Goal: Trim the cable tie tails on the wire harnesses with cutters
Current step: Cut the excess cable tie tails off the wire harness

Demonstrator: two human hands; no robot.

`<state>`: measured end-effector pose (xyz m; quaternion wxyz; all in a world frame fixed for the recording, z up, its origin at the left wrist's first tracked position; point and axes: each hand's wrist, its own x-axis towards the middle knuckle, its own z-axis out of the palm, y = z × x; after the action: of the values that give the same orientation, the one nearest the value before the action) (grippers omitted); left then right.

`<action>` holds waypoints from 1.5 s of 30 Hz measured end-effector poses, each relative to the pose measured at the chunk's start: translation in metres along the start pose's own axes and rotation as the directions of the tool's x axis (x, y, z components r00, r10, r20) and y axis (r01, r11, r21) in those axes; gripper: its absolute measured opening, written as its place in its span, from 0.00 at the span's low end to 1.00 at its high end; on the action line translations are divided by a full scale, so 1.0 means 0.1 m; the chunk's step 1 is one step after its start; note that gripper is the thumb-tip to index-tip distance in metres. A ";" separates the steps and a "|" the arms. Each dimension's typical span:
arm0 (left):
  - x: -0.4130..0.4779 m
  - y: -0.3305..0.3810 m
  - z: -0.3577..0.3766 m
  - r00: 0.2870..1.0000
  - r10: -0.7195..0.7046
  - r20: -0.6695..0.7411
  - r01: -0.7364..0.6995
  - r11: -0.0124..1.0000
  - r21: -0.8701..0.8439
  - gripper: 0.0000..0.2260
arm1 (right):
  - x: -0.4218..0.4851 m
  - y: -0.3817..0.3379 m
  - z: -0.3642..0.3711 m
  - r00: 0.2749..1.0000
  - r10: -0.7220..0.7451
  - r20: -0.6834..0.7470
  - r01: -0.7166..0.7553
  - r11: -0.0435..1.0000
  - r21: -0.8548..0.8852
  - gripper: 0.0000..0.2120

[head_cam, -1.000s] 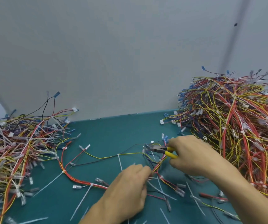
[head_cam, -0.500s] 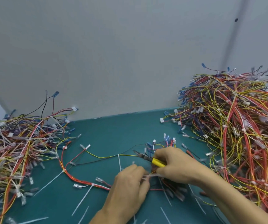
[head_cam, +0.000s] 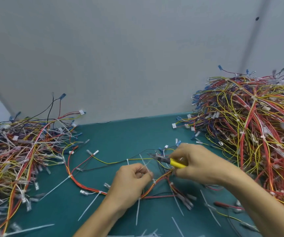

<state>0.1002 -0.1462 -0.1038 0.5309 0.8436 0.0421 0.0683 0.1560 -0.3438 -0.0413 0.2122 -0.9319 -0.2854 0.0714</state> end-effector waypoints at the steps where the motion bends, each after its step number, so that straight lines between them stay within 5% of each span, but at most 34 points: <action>1: 0.00 0.00 -0.01 1.000 0.006 0.008 -0.006 1.000 0.001 0.08 | -0.01 0.01 -0.05 1.000 -0.006 -0.023 0.004 0.995 -0.103 0.09; 8: 0.01 -0.01 -0.03 0.998 0.026 0.049 -0.024 0.999 -0.041 0.08 | -0.05 0.04 -0.05 0.993 0.011 0.116 0.037 0.914 -0.405 0.14; 45: 0.04 -0.10 -0.03 0.997 -0.003 0.075 0.011 0.995 -0.098 0.08 | -0.01 0.06 0.03 0.985 -0.086 0.149 0.142 0.896 -0.420 0.10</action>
<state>0.1038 -0.1384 -0.1106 0.5733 0.8183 0.0217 0.0367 0.1577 -0.3477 -0.0471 -0.0128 -0.9309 -0.3611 0.0532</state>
